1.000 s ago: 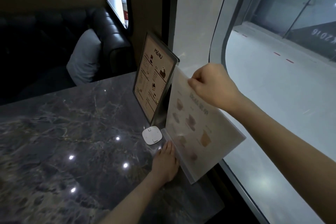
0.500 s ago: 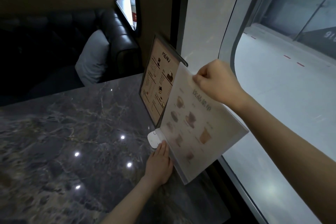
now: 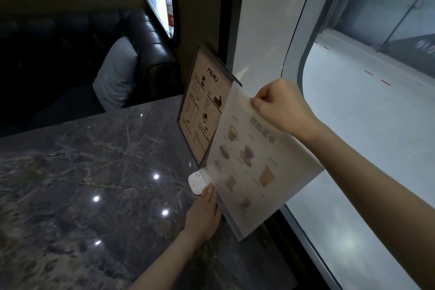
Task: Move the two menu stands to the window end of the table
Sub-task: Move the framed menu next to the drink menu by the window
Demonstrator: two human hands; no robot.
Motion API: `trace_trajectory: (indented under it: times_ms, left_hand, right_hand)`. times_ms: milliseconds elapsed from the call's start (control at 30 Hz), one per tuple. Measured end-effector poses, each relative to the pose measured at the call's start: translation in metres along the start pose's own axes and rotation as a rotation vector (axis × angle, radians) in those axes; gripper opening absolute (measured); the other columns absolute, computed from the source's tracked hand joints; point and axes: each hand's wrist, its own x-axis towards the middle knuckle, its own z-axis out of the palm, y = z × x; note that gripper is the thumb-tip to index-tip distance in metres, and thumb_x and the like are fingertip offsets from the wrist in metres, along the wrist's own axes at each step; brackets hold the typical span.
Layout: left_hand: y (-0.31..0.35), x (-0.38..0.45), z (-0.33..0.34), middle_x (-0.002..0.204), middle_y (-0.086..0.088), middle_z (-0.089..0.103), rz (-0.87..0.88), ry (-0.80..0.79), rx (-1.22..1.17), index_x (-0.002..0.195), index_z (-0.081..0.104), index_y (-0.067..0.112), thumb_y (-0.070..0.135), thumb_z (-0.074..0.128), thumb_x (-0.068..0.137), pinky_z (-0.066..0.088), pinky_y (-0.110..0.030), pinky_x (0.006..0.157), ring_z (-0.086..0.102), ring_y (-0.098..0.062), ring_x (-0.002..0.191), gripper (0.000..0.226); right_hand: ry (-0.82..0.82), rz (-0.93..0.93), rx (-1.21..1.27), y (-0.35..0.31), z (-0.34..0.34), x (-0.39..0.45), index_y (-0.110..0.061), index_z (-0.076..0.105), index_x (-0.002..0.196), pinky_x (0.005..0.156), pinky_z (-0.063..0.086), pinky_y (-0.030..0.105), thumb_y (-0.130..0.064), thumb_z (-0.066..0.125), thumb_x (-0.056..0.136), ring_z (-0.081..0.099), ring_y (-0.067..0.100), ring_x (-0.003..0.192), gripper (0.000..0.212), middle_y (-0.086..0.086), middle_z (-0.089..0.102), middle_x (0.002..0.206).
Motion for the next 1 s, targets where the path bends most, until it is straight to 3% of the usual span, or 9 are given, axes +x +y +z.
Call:
trace_trajectory:
  times_ms: [433,667,1000]
  left_hand:
    - [-0.001,-0.003,-0.003,0.157,0.0,0.002,0.012,-0.006,-0.015,0.145,0.001,0.015,0.04,0.026,0.097,0.011,-0.028,0.114,0.002,-0.012,0.143,0.06]
    - [0.0,-0.003,-0.008,0.157,-0.001,0.002,0.031,-0.025,-0.026,0.145,0.003,0.013,0.038,0.028,0.097,0.01,-0.027,0.114,0.003,-0.013,0.143,0.059]
    - [0.002,0.0,-0.013,0.157,-0.002,0.001,0.005,-0.088,-0.02,0.145,0.005,0.012,0.038,0.027,0.097,0.009,-0.029,0.114,0.0,-0.015,0.143,0.059]
  right_hand:
    - [-0.026,0.05,0.001,0.001,-0.003,0.001,0.014,0.066,0.082,0.071,0.055,0.051,-0.01,0.05,0.088,0.064,0.041,0.076,0.029,0.034,0.068,0.086]
    - [-0.011,0.05,-0.041,-0.004,-0.002,0.0,0.019,0.061,0.091,0.071,0.052,0.059,-0.006,0.05,0.087,0.062,0.048,0.085,0.028,0.039,0.063,0.096]
    - [-0.062,0.067,-0.054,-0.004,-0.002,0.002,0.014,0.064,0.091,0.074,0.055,0.052,-0.021,0.052,0.089,0.063,0.045,0.083,0.037,0.034,0.067,0.095]
